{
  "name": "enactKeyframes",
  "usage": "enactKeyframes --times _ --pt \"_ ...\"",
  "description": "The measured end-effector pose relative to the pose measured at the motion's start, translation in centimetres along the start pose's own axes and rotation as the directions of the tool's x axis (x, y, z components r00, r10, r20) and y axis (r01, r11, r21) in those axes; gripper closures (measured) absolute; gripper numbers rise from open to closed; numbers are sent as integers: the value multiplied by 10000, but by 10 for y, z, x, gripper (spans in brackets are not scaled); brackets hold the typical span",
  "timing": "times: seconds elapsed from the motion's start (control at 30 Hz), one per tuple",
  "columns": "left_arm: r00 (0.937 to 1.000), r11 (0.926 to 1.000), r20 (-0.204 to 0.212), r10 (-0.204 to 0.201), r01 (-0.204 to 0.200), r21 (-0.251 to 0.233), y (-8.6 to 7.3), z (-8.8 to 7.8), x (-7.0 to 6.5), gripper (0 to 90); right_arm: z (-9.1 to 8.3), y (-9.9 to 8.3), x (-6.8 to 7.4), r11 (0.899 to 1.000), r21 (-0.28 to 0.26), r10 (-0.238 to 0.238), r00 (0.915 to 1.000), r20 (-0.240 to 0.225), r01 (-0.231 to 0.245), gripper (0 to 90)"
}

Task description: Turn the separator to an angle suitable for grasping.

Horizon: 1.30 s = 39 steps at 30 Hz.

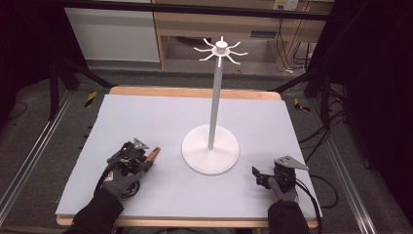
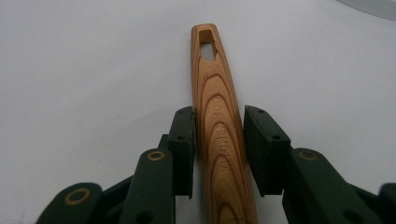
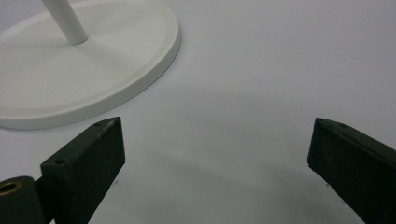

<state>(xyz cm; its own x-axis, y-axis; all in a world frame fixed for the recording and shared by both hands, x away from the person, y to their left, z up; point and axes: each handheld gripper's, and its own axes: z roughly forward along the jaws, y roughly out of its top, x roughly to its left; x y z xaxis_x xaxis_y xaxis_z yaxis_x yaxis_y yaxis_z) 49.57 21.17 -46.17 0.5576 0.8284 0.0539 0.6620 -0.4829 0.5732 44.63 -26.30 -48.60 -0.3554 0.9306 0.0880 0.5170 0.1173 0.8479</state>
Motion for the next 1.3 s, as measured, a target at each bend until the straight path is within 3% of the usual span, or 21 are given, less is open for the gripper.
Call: enactKeyframes --times 0.3,0.7,0.8,0.87,1.2,1.3 --pt "9994 9999 357 -2 -5 170 -2 -4 4 669 1 0 -1 10000 22 -30 10000 -46 30 45" --pt "9993 9992 273 271 -279 291 -1 -4 1 667 1 0 -1 10000 52 -23 10000 -57 23 45" --pt "9992 9991 36 389 -389 176 1 -1 -1 579 1 0 -1 10000 67 -6 10000 -63 7 45" --pt "9993 9993 164 341 -343 135 2 0 -1 568 1 0 -1 10000 83 13 10000 -73 -12 45" --pt "9993 9992 283 263 -271 296 5 2 -2 605 1 0 -1 9999 94 53 9999 -95 -52 45" --pt "9992 9994 396 97 -110 324 6 2 -1 656 1 0 -1 10000 87 45 10000 -80 -45 45"
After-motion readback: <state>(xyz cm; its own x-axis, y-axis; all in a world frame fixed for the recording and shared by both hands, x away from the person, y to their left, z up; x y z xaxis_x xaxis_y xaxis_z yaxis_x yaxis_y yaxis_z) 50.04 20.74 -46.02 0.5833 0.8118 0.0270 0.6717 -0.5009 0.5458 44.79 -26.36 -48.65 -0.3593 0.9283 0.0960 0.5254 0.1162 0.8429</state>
